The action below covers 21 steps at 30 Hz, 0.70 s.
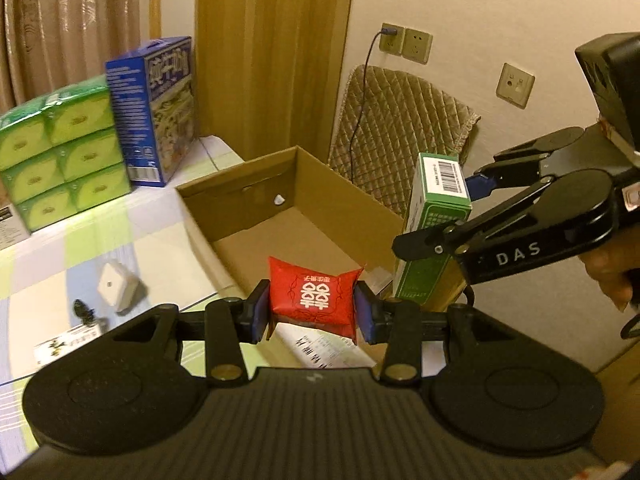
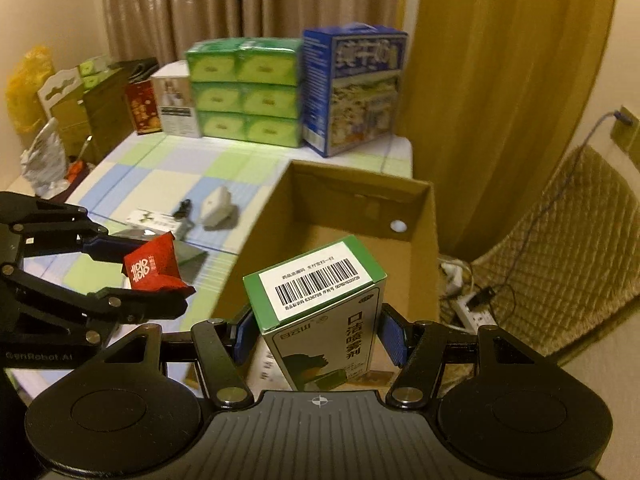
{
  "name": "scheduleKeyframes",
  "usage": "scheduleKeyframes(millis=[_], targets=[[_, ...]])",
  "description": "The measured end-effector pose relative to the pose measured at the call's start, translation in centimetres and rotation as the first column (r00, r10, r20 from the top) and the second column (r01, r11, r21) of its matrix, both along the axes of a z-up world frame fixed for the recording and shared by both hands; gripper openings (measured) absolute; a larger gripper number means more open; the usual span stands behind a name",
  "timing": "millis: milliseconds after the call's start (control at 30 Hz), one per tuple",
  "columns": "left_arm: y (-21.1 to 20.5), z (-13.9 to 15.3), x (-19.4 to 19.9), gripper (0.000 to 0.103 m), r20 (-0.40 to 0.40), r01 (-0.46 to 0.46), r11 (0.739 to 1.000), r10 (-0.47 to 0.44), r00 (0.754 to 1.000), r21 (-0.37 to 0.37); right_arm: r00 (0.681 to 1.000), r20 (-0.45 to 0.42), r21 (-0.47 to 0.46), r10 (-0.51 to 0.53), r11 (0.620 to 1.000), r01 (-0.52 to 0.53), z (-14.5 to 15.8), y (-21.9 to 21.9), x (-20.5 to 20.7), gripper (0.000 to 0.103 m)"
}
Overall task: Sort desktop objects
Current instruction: 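Carry both items over the cardboard box and open both tools to drop them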
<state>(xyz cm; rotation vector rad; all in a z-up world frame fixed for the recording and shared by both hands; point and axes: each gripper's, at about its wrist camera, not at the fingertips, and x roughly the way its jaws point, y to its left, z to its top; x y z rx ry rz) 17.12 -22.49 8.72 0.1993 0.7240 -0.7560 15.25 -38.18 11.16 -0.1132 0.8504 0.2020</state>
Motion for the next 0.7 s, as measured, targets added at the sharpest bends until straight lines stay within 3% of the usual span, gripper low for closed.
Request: scheduleKeyframes(millis=[400,500,567,700], targets=[[-4.2,-4.3,2.6,0.038,-0.059,0.006,1.000,-0.005,0.998,0.021,0.998,-0.050,0.031,-0.042,0.999,0.044,-2.7,-3.6,1.8,0.059],[-4.7,-5.2,3.1,0.042,-0.071,0.013,1.000,-0.011,0.997,0.024,0.997,-0.063,0.031,-0.044,0.998,0.046,-3.3,-3.9,2.2,0.059],[-5.0,-5.8,3.5,0.050,-0.081,0.009,0.999,-0.007,0.997,0.033,0.996,-0.073,0.029,-0.047,0.998,0.049,-3.7,-4.0,2.5,0.059],[-4.6,-6.2,4.1,0.051,-0.073,-0.010,0.999,0.013,0.997,0.033,0.994,-0.093,0.033,-0.050,0.998,0.053,-4.5,-4.1,3.1,0.059]])
